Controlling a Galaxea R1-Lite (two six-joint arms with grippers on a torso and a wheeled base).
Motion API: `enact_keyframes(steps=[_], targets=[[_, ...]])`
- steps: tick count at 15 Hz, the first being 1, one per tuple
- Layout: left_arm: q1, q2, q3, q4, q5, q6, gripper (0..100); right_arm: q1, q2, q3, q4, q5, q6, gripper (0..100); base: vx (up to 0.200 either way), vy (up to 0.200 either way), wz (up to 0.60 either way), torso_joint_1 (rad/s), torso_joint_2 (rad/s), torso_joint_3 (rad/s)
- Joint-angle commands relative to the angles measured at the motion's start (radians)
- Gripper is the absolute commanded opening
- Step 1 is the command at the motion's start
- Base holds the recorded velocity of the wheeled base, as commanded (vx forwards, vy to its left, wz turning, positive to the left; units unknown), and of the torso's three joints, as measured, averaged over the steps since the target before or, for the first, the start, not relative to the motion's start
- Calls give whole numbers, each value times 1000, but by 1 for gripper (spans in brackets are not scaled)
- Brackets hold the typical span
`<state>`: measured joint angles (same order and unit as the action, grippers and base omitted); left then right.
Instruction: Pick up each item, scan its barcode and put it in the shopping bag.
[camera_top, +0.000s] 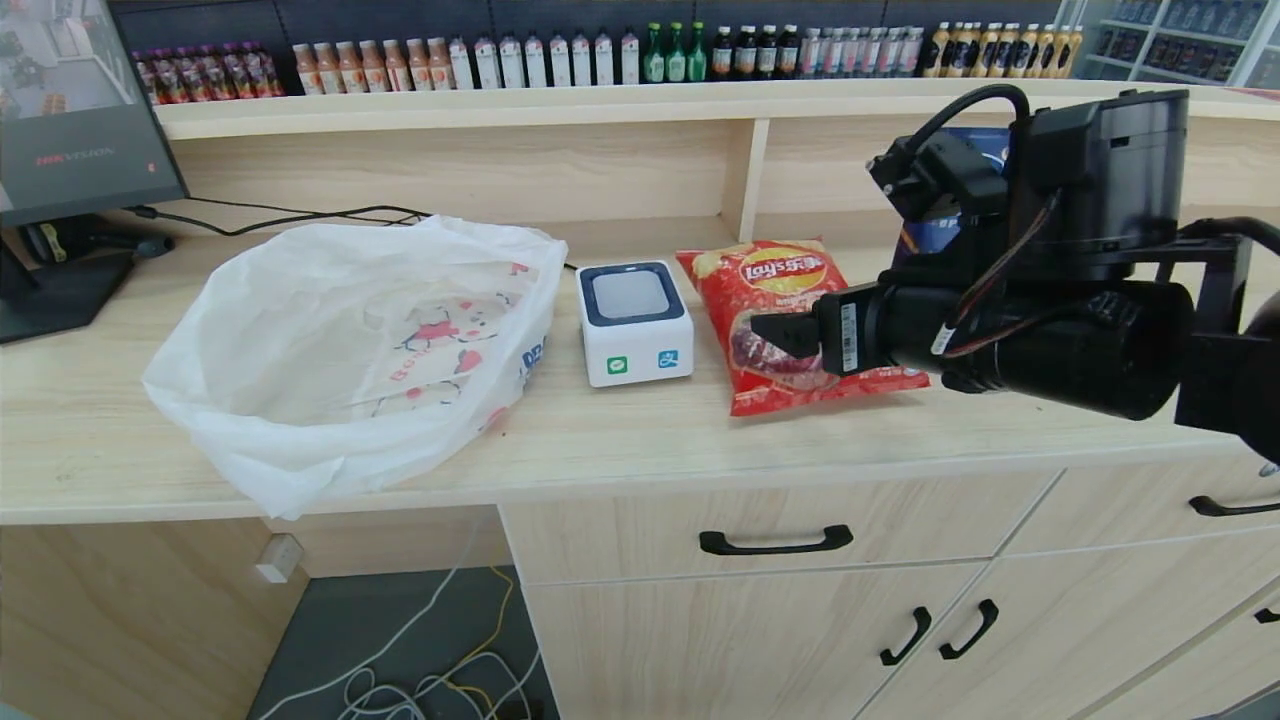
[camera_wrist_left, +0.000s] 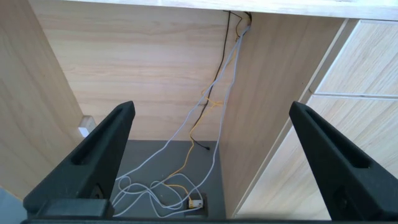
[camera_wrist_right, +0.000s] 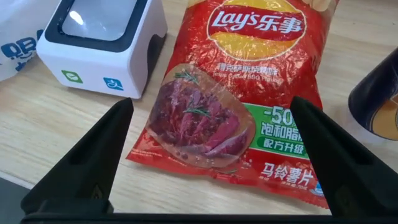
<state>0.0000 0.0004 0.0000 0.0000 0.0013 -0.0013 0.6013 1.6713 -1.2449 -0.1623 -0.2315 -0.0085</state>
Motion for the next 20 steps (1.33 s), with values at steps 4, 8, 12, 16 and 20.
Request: enact_keyframes(steps=[4, 8, 12, 16, 20], targets=[[0, 0, 0, 0, 0, 0, 100, -43, 70, -120, 75, 1, 2, 100, 0, 0, 0, 0, 0, 0], [0, 0, 0, 0, 0, 0, 100, -95, 94, -235, 224, -6, 9, 100, 0, 0, 0, 0, 0, 0], [0, 0, 0, 0, 0, 0, 100, -95, 150, -331, 242, -6, 9, 100, 0, 0, 0, 0, 0, 0], [0, 0, 0, 0, 0, 0, 100, -83, 211, -464, 349, -6, 9, 100, 0, 0, 0, 0, 0, 0], [0, 0, 0, 0, 0, 0, 100, -74, 242, -467, 354, -5, 16, 100, 0, 0, 0, 0, 0, 0]])
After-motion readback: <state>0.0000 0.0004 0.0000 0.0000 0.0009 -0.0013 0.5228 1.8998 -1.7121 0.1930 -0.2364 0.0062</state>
